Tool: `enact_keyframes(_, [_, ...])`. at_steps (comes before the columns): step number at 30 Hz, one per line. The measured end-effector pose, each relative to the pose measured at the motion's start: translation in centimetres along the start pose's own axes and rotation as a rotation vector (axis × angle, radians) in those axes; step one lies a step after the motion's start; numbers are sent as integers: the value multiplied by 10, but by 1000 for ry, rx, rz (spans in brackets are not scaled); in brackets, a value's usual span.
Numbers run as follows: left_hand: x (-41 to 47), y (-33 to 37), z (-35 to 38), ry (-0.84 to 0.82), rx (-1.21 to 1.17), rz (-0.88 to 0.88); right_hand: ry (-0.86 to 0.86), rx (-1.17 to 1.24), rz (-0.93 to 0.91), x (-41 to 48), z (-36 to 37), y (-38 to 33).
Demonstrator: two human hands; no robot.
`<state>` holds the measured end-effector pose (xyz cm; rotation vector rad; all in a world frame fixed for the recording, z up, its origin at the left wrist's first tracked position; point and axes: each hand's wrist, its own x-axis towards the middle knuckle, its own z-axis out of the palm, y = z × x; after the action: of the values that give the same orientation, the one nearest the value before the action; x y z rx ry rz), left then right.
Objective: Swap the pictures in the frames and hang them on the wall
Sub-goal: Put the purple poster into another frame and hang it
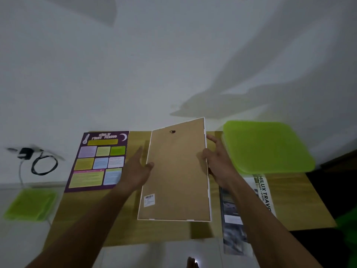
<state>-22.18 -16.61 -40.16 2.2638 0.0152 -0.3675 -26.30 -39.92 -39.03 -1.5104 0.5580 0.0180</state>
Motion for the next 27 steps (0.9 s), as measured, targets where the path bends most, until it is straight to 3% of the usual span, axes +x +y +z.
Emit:
enact_keyframes(3, [17, -17, 1, -161, -206, -129, -33, 40, 56, 8, -7, 14])
enact_keyframes(7, [33, -37, 11, -151, -239, -173, -23, -64, 102, 30, -7, 41])
enact_keyframes(17, [64, -71, 63, 42, 26, -151, -15, -727, 24, 74, 13, 89])
enact_keyframes(27, [76, -79, 77, 43, 148, -121, -63, -984, -61, 78, 20, 118])
